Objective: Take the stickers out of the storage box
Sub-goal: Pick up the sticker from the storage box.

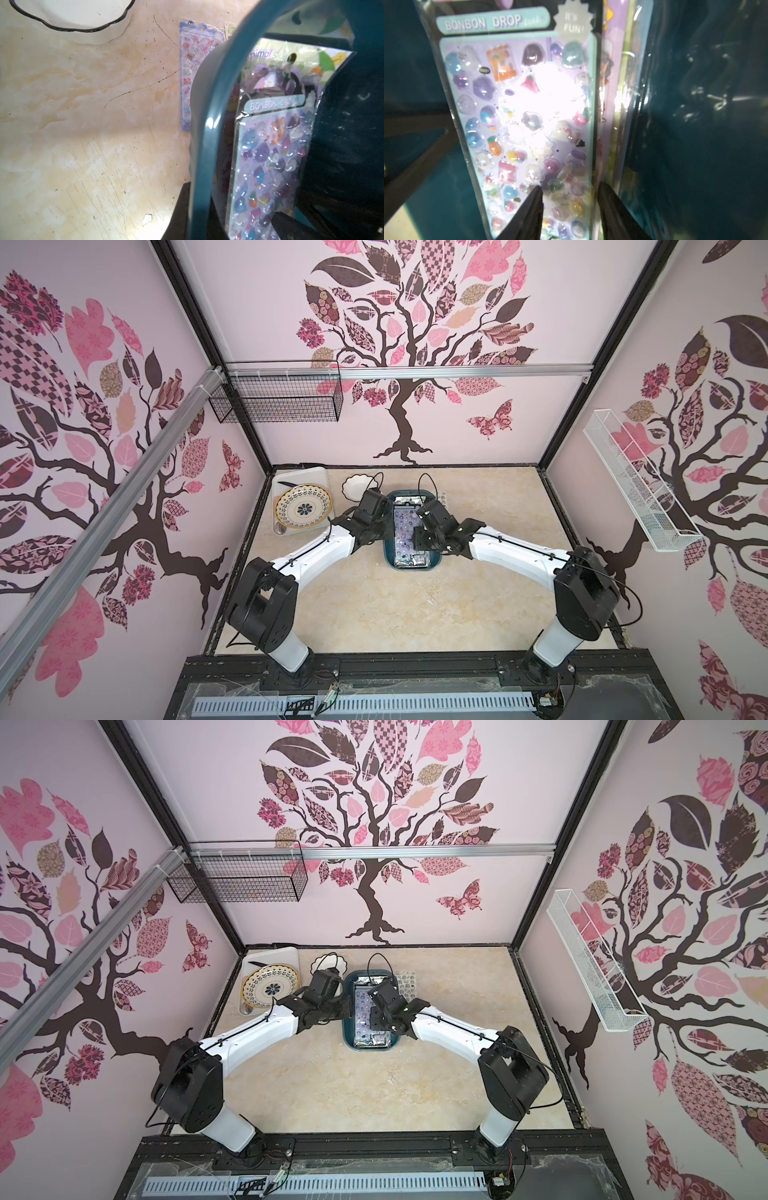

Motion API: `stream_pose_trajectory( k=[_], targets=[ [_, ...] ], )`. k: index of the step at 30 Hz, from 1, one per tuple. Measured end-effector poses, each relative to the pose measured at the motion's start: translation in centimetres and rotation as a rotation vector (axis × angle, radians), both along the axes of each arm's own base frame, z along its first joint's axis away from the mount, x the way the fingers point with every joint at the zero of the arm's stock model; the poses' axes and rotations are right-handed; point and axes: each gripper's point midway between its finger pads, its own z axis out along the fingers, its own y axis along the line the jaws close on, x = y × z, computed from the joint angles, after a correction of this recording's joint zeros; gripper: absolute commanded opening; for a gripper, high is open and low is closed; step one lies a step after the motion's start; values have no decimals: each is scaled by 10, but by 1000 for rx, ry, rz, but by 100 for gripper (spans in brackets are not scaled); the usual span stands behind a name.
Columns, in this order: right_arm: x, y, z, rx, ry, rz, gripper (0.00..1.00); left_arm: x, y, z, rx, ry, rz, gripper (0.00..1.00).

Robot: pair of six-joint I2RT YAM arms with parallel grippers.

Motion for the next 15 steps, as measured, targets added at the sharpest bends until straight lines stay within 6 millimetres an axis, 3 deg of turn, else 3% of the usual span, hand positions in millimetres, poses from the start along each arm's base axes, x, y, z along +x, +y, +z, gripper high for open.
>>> stream_pose_trajectory(
  k=[15],
  targets=[
    [-20,17,24,223,20,131,40,-1,1,-1,16,0,-9,0]
  ],
)
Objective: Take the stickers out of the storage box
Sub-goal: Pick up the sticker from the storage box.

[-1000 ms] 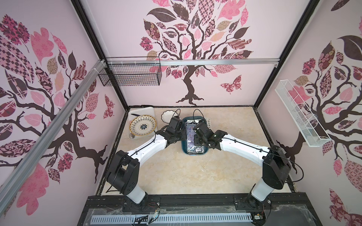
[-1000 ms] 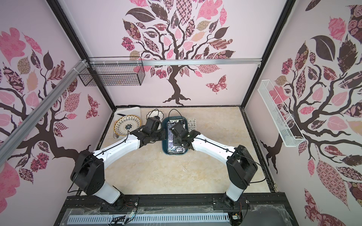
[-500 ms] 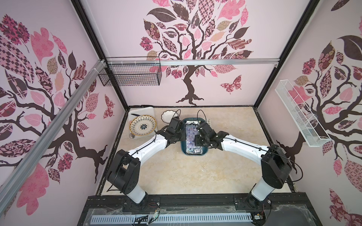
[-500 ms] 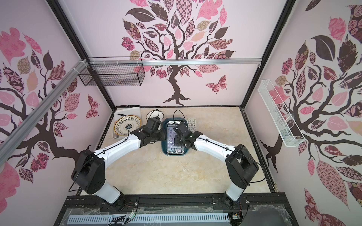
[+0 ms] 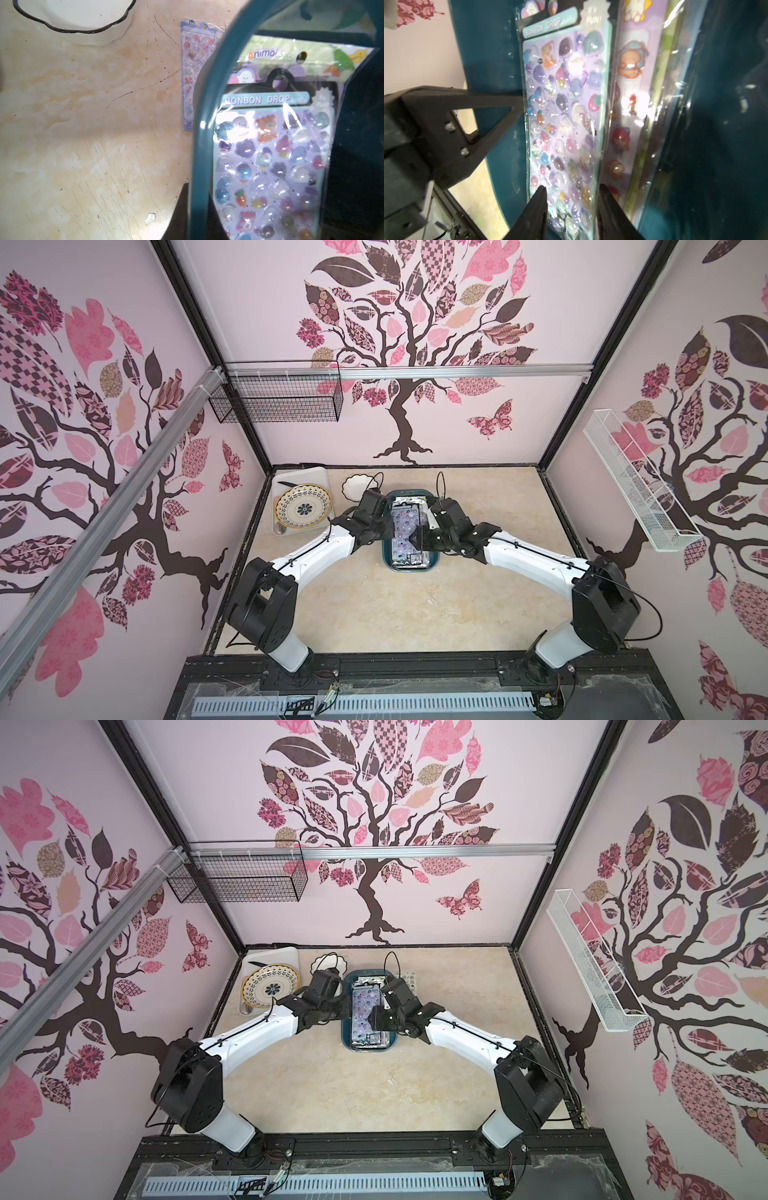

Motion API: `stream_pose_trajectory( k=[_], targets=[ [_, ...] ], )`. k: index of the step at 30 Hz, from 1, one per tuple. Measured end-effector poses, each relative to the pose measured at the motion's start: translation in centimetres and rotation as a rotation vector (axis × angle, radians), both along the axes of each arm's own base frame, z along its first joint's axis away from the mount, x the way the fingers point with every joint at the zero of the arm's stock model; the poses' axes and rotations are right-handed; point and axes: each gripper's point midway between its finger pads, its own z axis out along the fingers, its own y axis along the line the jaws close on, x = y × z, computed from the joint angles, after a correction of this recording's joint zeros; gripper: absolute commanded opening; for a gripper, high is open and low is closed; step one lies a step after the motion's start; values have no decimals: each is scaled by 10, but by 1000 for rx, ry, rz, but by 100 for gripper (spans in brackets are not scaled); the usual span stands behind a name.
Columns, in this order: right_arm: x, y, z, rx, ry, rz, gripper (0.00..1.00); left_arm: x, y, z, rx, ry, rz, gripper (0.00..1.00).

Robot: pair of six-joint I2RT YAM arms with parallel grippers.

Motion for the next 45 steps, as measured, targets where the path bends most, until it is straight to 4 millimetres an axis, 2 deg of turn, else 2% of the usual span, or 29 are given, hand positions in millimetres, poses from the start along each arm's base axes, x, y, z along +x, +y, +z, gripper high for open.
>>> stream_pose_trajectory(
  k=[6,11,15,21,26,29,33,39,45],
  targets=[
    [-7,11,6,69,11,68,32,0,1,-4,14,10,-3,0],
    [-15,21,13,123,15,130,30,-2,3,-11,32,29,-4,0],
    [-17,21,13,120,28,137,20,-1,3,-8,31,27,-3,0],
    [-14,21,10,94,41,131,17,0,3,-7,28,27,-3,0],
    [-14,19,6,81,51,123,5,0,4,-7,29,26,-1,0],
    [-15,17,3,68,56,117,4,2,6,-7,25,28,7,0],
    [-17,15,4,66,77,113,0,6,17,-8,19,42,47,0],
    [-11,15,33,93,89,111,0,14,40,-9,32,48,129,0],
    [-17,6,49,117,99,119,0,23,62,-8,29,57,209,0]
  ],
)
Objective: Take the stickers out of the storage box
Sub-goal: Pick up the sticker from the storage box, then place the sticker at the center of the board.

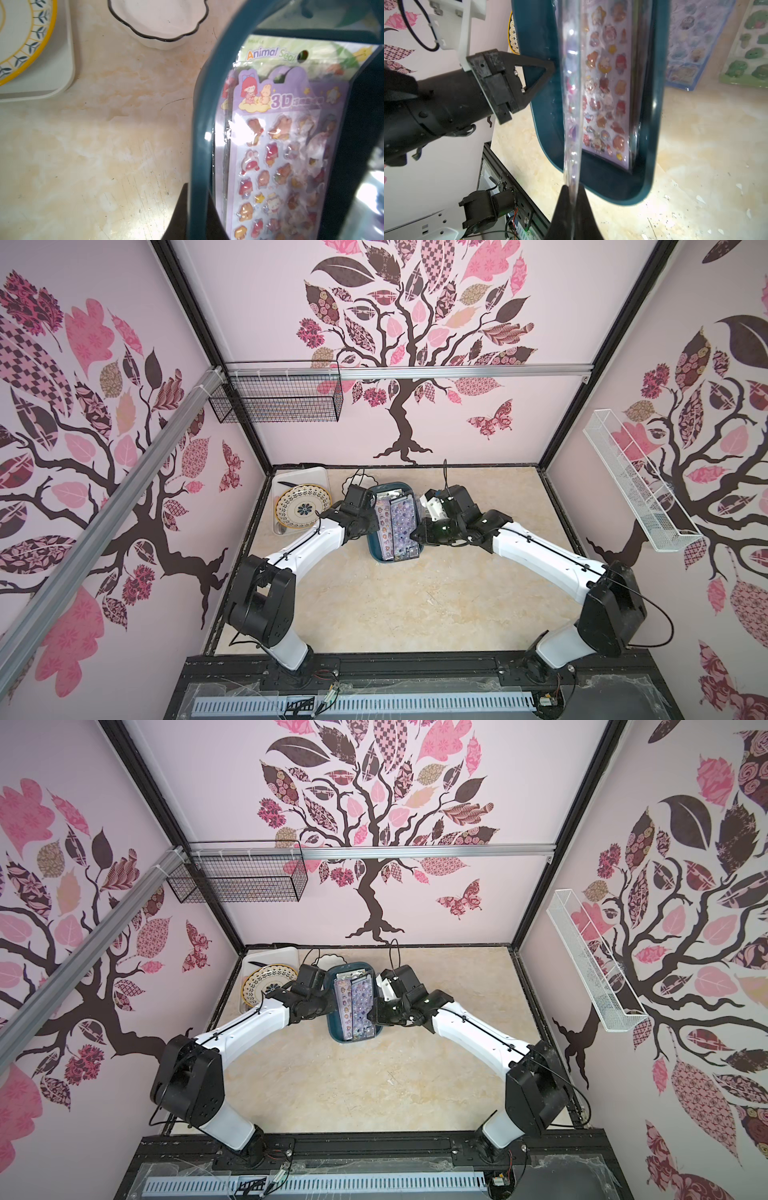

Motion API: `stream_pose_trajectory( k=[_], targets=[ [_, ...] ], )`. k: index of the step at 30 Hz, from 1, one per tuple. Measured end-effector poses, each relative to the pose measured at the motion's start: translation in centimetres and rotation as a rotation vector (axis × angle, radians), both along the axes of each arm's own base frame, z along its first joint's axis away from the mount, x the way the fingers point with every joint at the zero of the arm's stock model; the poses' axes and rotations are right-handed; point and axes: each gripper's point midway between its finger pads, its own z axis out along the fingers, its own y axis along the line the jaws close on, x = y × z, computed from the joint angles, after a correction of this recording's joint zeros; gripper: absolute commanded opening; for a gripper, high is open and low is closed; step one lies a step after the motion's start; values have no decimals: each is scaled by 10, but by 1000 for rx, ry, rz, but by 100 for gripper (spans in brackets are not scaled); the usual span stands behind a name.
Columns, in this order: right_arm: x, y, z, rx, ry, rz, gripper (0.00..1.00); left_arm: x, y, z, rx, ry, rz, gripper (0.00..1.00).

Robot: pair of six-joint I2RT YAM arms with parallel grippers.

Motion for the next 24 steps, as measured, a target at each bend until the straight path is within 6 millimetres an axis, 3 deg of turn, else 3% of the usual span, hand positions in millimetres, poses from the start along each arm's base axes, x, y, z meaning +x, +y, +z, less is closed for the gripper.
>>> stream_pose_trajectory(
  k=[5,9,11,13,17,21,24],
  targets=[
    [22,-24,38,12,-9,-58,0,5,16,1,1,3,48,0],
    [65,-69,86,10,-79,-178,0,11,35,4,-9,0,104,0],
    [85,-91,91,-6,-86,-234,0,14,45,5,-13,-1,133,0],
    [104,-118,77,-46,-45,-297,0,16,52,5,-14,-1,155,0],
    [122,-163,15,-186,99,-405,0,16,54,5,-18,1,162,0],
    [114,-191,-49,-332,253,-439,0,16,52,5,-28,4,158,0],
    [99,-200,-80,-389,339,-434,0,16,52,5,-33,6,157,0]
  ],
)
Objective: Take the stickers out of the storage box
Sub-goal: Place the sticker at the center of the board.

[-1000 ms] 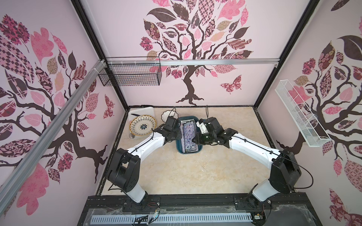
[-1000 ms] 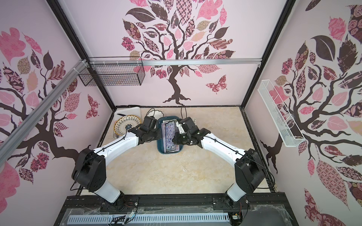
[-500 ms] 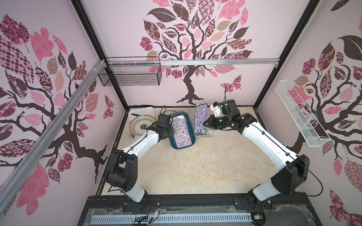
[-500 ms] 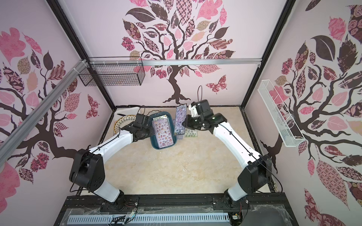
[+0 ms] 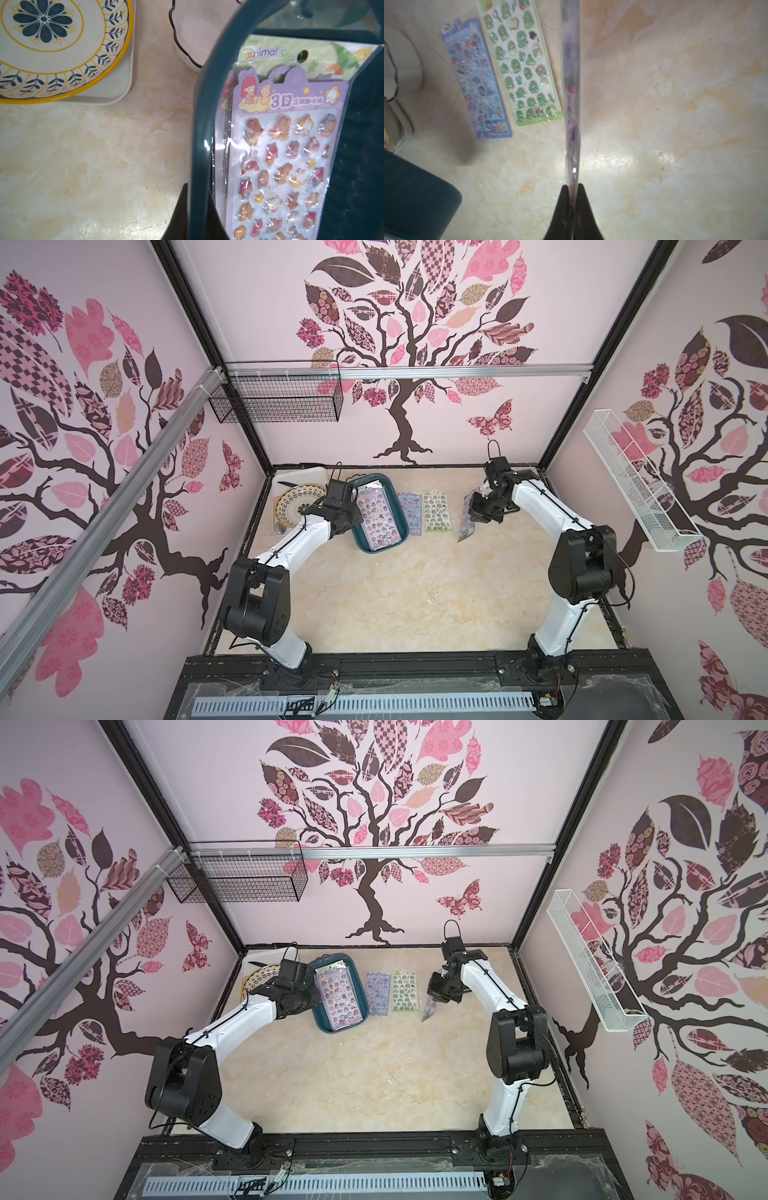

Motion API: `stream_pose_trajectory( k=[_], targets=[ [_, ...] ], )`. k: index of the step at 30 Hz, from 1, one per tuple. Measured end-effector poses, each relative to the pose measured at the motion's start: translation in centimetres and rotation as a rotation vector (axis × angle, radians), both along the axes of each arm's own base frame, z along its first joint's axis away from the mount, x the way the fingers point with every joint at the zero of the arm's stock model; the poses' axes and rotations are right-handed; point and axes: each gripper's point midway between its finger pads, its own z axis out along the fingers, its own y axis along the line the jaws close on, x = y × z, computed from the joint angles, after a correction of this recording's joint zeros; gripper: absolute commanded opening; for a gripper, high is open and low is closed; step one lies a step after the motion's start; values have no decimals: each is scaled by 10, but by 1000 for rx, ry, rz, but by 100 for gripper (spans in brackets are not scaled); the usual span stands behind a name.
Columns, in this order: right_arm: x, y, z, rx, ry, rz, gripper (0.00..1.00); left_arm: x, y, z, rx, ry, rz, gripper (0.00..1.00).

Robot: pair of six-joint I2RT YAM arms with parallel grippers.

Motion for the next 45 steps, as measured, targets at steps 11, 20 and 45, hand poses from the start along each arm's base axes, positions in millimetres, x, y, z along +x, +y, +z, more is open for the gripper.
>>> stream_pose_trajectory(
  k=[11,20,45],
  targets=[
    [-16,-21,-35,-112,87,-13,0,-1,-3,0,-19,5,-2,0],
    [-20,-38,-54,-196,127,-25,7,-1,-3,0,-24,6,-2,0],
    [-13,-76,-82,-407,156,-115,41,-2,-6,0,-39,10,-10,0]
  ],
)
